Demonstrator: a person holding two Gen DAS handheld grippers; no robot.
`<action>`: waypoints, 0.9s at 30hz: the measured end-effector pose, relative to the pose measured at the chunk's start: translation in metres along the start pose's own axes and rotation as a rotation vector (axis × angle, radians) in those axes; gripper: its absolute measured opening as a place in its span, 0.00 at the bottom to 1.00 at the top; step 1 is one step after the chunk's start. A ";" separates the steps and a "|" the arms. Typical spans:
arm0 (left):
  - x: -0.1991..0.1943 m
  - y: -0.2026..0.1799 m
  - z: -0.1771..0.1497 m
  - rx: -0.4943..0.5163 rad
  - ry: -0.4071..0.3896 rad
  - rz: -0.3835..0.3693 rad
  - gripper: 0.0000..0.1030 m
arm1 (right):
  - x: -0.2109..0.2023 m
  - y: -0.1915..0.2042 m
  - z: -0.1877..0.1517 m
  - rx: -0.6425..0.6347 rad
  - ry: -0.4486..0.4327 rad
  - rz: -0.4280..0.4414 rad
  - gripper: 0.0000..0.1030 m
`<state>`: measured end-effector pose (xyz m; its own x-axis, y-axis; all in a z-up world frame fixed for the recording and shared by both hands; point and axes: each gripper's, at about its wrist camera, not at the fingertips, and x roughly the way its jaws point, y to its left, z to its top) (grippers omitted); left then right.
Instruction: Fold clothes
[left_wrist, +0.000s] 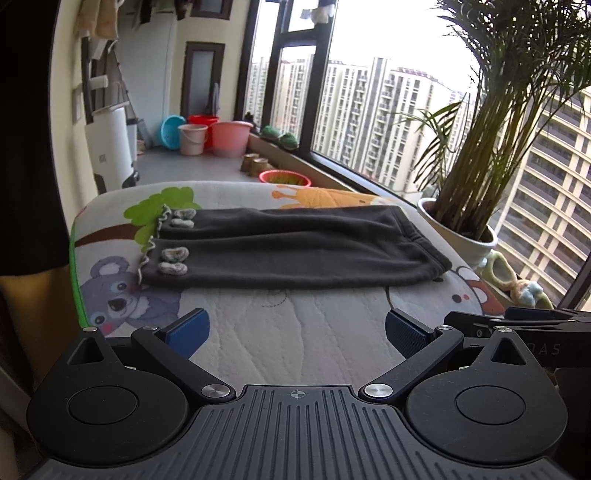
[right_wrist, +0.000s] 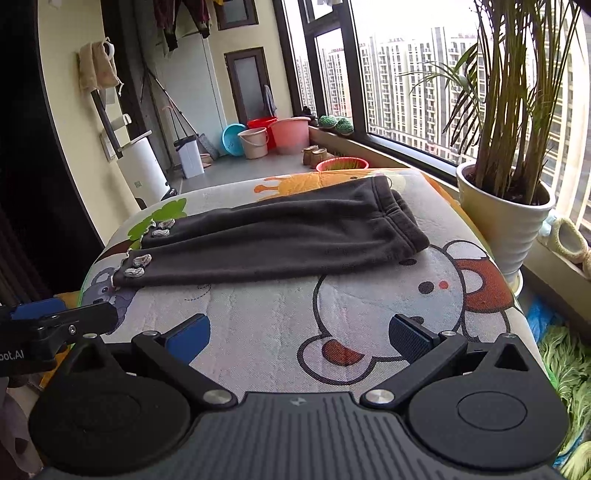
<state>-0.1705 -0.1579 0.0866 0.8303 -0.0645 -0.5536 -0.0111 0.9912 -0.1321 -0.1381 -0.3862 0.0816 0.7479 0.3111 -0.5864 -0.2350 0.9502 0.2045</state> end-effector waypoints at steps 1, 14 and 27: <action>0.000 0.001 0.000 -0.001 0.001 0.000 1.00 | -0.001 0.000 0.000 0.000 -0.001 0.001 1.00; 0.010 0.009 0.004 0.004 0.018 0.009 1.00 | -0.002 0.007 0.001 -0.031 0.003 0.007 1.00; 0.021 0.014 -0.001 -0.015 0.045 -0.001 1.00 | 0.012 0.008 0.003 -0.020 0.068 0.006 1.00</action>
<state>-0.1535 -0.1459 0.0721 0.8046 -0.0704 -0.5896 -0.0193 0.9893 -0.1445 -0.1288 -0.3747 0.0787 0.7025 0.3166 -0.6374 -0.2520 0.9482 0.1932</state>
